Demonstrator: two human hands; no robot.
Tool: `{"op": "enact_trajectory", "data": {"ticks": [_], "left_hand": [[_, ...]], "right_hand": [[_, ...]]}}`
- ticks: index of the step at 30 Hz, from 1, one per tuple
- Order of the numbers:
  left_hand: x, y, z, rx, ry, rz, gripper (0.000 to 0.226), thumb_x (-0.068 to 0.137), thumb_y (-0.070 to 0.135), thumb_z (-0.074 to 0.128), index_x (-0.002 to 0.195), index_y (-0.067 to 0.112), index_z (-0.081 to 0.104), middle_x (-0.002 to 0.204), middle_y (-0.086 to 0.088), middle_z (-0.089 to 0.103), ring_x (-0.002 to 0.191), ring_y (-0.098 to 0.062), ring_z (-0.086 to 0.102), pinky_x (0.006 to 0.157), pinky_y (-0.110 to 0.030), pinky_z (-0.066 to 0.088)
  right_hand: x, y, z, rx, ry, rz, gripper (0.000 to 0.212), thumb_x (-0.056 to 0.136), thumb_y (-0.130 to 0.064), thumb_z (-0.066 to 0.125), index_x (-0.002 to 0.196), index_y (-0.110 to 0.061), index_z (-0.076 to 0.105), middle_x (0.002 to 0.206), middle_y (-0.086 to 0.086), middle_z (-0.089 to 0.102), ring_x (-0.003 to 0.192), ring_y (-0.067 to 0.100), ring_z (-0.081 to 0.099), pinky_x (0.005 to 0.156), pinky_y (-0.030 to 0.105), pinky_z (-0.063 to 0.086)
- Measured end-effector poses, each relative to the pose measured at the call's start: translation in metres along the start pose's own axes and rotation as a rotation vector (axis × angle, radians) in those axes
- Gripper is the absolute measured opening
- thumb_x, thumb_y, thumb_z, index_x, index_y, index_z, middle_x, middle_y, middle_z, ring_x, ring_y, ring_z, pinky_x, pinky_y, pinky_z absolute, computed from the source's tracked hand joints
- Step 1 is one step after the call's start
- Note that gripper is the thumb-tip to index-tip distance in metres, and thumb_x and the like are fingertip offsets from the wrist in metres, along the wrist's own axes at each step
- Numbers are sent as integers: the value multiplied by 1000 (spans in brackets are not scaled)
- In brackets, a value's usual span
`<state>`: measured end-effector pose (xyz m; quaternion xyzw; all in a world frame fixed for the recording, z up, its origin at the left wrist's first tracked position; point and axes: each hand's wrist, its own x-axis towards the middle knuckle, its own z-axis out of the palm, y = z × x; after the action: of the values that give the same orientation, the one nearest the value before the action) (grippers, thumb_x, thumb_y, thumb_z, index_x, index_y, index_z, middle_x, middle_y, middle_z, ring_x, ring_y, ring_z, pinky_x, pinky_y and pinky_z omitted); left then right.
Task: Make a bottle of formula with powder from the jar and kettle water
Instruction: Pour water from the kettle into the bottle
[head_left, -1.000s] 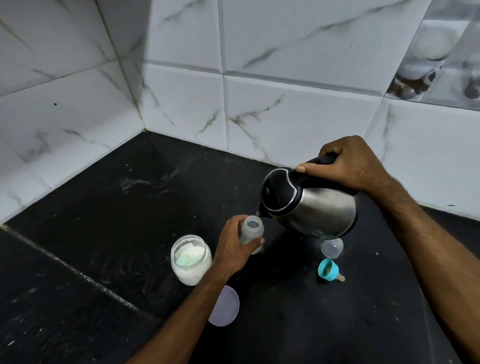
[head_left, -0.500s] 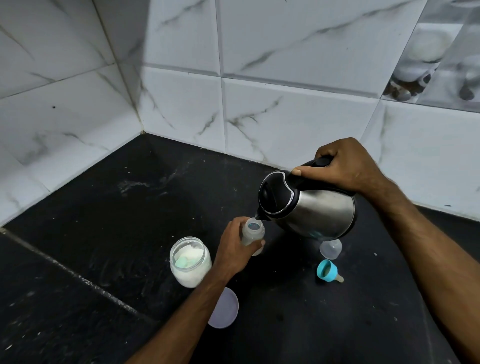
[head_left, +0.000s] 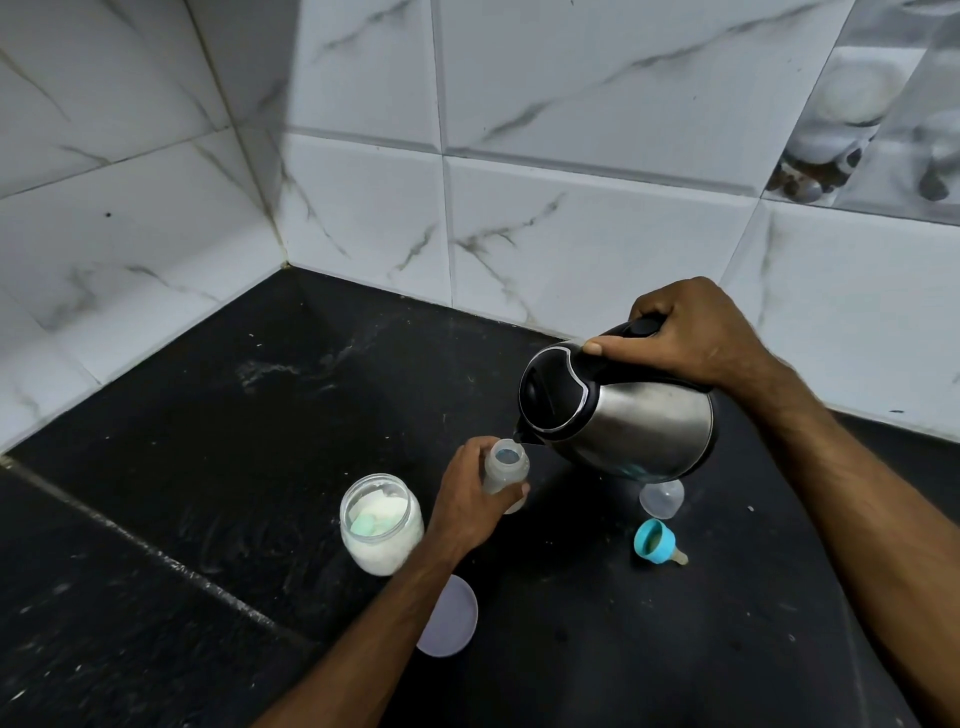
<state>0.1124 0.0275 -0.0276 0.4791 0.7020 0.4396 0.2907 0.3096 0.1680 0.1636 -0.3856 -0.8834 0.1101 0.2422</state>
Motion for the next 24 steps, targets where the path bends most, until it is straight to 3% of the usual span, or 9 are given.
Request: {"op": "enact_trajectory", "data": {"ticks": [14,22,24], "left_hand": [[-3,-3,2,12,-20,11,52,75,20,82,119,22,53,115,8,60,103,-6,57,92,-20,45],[-6,-3,0,2,-13,8,45,75,16,81,104,32,52,97,22,58,90,15,56,76,-5,43],[-6,-5,0,0,-8,10,46,73,18,82,105,33,52,101,19,60,93,14,56,77,-6,42]], "right_hand": [[-1,0,4,-9,-12,1,80,57,-90,57,52,-10,55,48,9,49,52,28,47,52,42,42],[-1,-1,5,-9,-18,-4,79,56,-90,57,53,-11,57,48,7,52,53,28,50,54,41,44],[-1,-1,5,-10,-17,-10,81,57,-90,56,52,-10,55,48,8,50,52,27,46,53,42,42]]}}
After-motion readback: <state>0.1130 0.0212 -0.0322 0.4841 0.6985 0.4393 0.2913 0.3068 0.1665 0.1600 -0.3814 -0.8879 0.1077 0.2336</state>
